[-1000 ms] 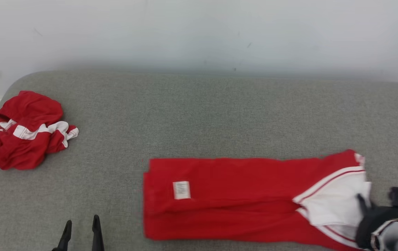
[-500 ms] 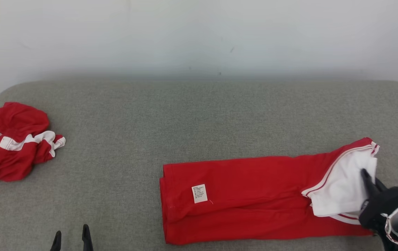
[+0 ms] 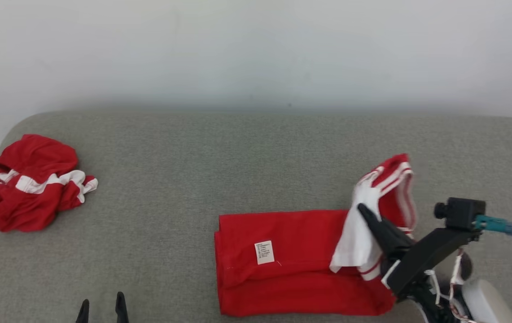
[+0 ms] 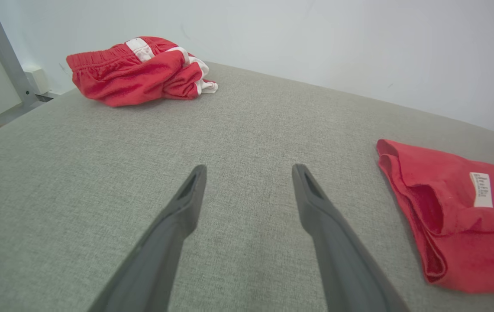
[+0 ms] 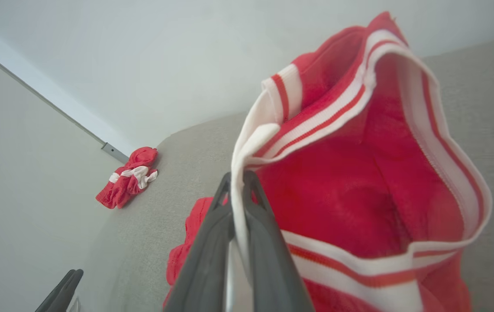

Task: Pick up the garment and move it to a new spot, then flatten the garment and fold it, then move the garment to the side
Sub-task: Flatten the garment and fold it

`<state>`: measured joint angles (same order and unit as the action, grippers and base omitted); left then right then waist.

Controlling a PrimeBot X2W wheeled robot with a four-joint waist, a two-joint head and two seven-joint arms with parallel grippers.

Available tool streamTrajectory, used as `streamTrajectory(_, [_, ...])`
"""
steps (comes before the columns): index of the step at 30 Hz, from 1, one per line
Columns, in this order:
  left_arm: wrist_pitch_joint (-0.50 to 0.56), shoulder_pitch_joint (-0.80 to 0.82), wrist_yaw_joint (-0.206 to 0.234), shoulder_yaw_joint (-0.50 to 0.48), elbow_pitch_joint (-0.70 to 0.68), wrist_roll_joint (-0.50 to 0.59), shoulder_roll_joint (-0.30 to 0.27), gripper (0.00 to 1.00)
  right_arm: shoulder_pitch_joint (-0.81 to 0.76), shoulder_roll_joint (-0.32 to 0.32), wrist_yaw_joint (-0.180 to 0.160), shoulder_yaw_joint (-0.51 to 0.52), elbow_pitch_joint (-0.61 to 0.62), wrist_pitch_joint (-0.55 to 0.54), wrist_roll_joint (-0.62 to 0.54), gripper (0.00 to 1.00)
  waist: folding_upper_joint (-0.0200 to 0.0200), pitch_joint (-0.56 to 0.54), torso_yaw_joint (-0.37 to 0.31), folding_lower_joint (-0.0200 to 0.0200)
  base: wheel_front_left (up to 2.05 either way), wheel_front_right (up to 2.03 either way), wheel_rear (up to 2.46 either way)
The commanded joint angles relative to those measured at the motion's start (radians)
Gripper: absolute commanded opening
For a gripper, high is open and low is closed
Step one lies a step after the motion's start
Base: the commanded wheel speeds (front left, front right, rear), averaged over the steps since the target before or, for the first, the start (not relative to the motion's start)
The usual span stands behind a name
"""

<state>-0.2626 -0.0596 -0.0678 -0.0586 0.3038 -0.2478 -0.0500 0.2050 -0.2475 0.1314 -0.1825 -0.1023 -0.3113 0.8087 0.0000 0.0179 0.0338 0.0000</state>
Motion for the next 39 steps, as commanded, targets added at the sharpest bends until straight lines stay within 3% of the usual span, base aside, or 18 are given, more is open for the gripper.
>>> streamTrajectory(1, [-0.003, -0.007, 0.001, 0.005, 0.001, -0.004, -0.001, 1.0, -0.002, 0.015, -0.002, -0.012, 0.014, -0.009, 0.002, 0.0, 0.0, -0.005, 0.022, 0.0, 0.0, 0.0, 0.0])
streamTrajectory(10, [-0.003, 0.027, -0.001, 0.051, 0.021, -0.023, -0.001, 1.0, 0.023, 0.108, -0.001, -0.111, -0.021, -0.005, -0.069, 0.0, 0.0, 0.008, 0.11, 0.0, 0.0, 0.0, 0.0])
streamTrajectory(24, [-0.003, 0.1, 0.013, 0.147, 0.052, -0.062, -0.001, 1.0, 0.135, 0.166, -0.001, -0.233, -0.337, 0.123, -0.132, 0.0, 0.0, 0.058, 0.212, 0.0, 0.0, 0.0, 0.0])
streamTrajectory(33, [-0.003, 0.128, 0.022, 0.17, 0.059, -0.086, -0.001, 1.0, 0.199, 0.18, -0.001, -0.319, -0.487, 0.209, -0.118, 0.0, 0.0, 0.078, 0.236, 0.0, 0.0, 0.0, 0.0])
streamTrajectory(34, [-0.003, 0.128, 0.023, 0.17, 0.061, -0.086, -0.001, 1.0, 0.206, 0.18, -0.001, -0.33, -0.493, 0.219, -0.115, 0.25, 0.0, 0.077, 0.236, 0.0, 0.0, 0.0, 0.0])
streamTrajectory(35, [-0.003, 0.125, 0.021, 0.168, 0.062, -0.085, -0.001, 1.0, 0.212, 0.182, -0.001, -0.339, -0.498, 0.229, -0.11, 0.69, 0.0, 0.076, 0.235, 0.0, 0.0, 0.0, 0.0])
streamTrajectory(36, [-0.003, 0.122, 0.022, 0.163, 0.064, -0.083, -0.001, 1.0, 0.217, 0.183, -0.001, -0.349, -0.503, 0.235, -0.103, 0.98, 0.0, 0.072, 0.231, 0.0, 0.0, 0.0, 0.0])
streamTrajectory(39, [-0.003, 0.111, 0.021, 0.151, 0.068, -0.079, -0.001, 1.0, 0.237, 0.174, -0.001, -0.368, -0.489, 0.273, -0.083, 1.0, 0.0, 0.063, 0.219, 0.0, 0.0, 0.0, 0.0])
